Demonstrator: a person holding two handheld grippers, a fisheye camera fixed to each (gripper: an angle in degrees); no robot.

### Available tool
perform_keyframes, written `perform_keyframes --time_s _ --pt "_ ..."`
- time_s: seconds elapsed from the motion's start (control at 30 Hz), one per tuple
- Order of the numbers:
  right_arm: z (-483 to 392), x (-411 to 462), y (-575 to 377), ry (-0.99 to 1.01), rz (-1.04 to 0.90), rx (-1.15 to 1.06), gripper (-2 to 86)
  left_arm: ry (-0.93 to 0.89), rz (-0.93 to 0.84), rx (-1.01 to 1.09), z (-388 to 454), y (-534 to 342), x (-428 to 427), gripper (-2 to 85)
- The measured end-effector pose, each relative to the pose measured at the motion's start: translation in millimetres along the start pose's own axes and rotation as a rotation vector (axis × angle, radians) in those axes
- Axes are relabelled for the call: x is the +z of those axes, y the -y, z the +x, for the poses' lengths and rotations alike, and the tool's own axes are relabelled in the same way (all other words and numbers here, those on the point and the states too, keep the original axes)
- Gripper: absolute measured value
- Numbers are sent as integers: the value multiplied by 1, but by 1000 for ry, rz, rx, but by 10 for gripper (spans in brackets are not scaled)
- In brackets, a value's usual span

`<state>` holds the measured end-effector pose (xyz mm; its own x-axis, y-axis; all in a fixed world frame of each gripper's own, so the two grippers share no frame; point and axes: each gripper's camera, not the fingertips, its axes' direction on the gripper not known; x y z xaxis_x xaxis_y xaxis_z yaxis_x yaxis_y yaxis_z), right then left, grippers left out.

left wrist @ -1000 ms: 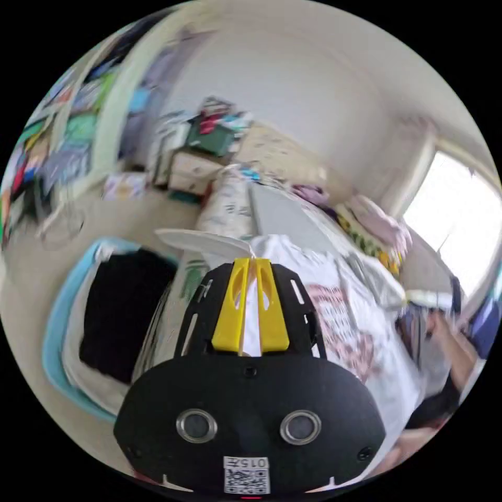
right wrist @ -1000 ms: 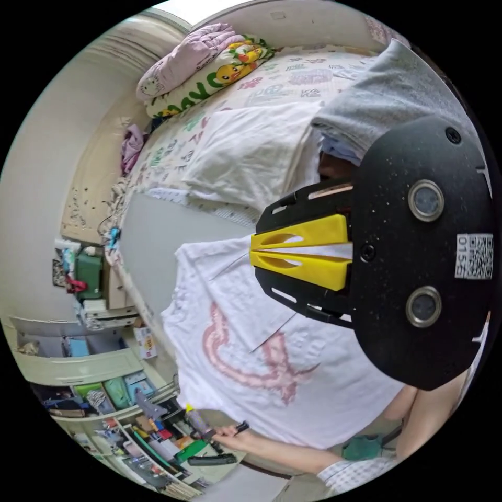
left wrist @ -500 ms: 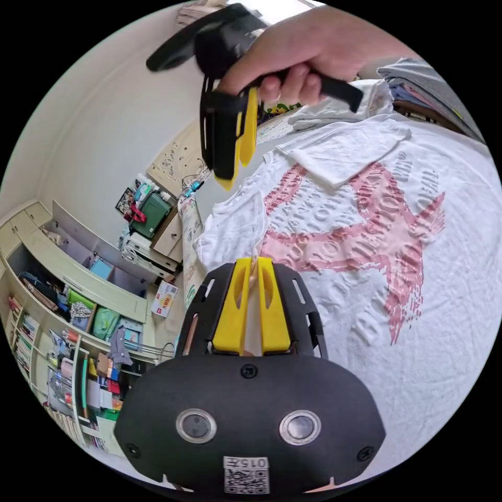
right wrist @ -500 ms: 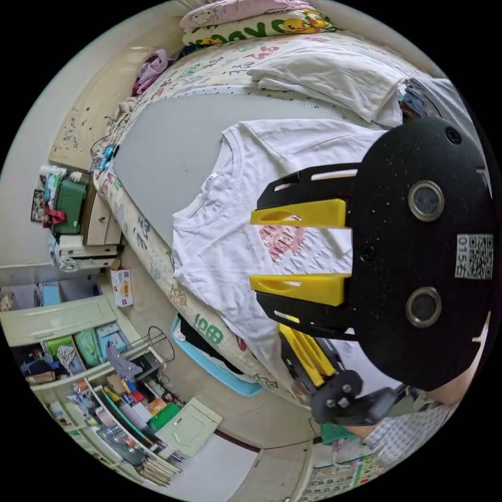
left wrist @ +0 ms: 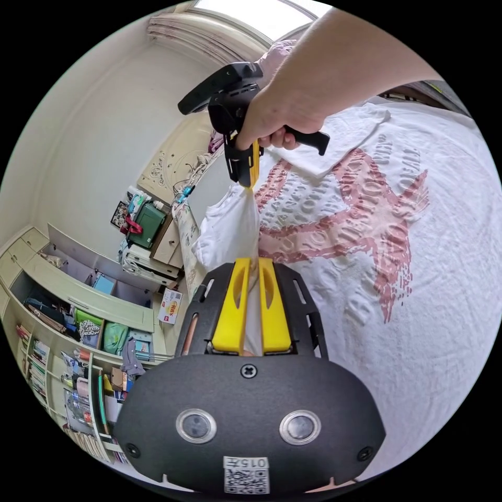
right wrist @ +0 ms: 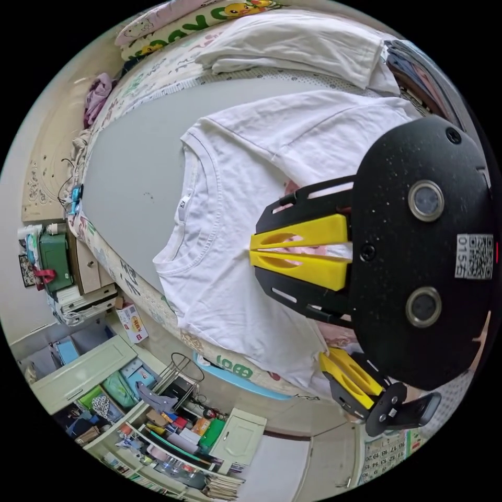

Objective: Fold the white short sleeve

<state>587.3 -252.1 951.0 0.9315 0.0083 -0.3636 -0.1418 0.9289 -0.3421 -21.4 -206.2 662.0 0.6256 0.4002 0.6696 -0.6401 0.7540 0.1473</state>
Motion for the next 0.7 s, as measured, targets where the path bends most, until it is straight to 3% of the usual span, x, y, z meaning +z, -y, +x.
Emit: perform_keyframes --time_s 0.4,0.5,0.7 --pt "9 -30 -78 -57 66 33 4 -28 1 -31 -32 1 -2 45" --pt "3 -77 -139 -33 191 -82 12 -11 -27 -201 -75 -15 -19 57" --pt "-32 -194 -321 -93 453 -312 27 -147 72 -597 -149 -134 -136 79"
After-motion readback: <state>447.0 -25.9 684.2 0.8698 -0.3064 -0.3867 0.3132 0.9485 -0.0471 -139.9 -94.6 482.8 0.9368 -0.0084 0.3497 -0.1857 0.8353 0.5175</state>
